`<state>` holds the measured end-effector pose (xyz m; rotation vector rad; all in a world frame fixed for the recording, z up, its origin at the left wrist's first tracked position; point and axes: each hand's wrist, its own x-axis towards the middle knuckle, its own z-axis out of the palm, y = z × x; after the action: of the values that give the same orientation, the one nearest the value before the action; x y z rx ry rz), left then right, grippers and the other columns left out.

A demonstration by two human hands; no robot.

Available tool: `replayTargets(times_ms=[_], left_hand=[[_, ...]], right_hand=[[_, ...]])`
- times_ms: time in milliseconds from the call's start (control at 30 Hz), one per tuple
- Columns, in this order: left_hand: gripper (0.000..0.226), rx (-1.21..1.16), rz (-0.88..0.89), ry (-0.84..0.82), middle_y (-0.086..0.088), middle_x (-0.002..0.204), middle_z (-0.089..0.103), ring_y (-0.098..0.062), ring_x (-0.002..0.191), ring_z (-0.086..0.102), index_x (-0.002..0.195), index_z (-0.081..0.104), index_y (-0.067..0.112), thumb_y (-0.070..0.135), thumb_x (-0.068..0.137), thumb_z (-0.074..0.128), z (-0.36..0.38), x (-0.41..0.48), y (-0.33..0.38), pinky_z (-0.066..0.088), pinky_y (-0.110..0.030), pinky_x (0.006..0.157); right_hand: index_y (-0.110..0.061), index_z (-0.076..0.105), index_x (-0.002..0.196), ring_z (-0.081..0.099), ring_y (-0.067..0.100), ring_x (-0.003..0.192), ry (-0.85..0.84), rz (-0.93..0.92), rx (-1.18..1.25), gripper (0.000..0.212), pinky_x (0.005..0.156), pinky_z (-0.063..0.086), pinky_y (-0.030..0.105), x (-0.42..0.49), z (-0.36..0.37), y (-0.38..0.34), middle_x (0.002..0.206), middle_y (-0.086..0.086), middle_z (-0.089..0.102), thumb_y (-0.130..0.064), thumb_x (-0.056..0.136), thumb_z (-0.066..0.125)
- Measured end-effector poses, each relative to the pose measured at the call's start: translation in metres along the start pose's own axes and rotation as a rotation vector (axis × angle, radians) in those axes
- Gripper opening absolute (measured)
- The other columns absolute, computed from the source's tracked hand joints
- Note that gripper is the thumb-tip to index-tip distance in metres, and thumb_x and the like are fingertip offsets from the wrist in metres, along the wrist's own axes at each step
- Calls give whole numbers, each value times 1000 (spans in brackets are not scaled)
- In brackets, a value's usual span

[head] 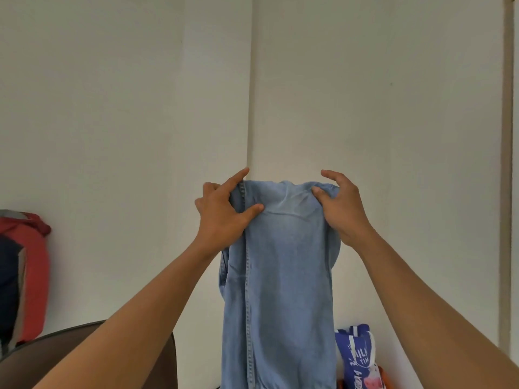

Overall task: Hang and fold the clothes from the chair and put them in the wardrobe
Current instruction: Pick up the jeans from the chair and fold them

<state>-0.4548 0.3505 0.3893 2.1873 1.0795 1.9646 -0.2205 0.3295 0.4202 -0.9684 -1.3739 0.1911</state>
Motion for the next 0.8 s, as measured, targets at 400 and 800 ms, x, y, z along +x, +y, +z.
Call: replayTargets(times_ms=[400,800], left_hand=[[95,-164,257,-16,20,146,41,14,127,42,160,10,30,9,89,70,0,51,50,30,2,99],[101,-181,537,86,67,107,31,28,104,46,158,-2,4,-1,87,71,-17,98,106,36,1,89]], right_hand=[[-30,42,121,61,13,86,450,-238,-17,73,77,55,42,-7,-19,-18,97,0,58,-34,66,90],[-23,79,87,59,14,121,-205,-16,434,36,92,55,31,-80,-9,18,132,-6,59,-32,55,94]])
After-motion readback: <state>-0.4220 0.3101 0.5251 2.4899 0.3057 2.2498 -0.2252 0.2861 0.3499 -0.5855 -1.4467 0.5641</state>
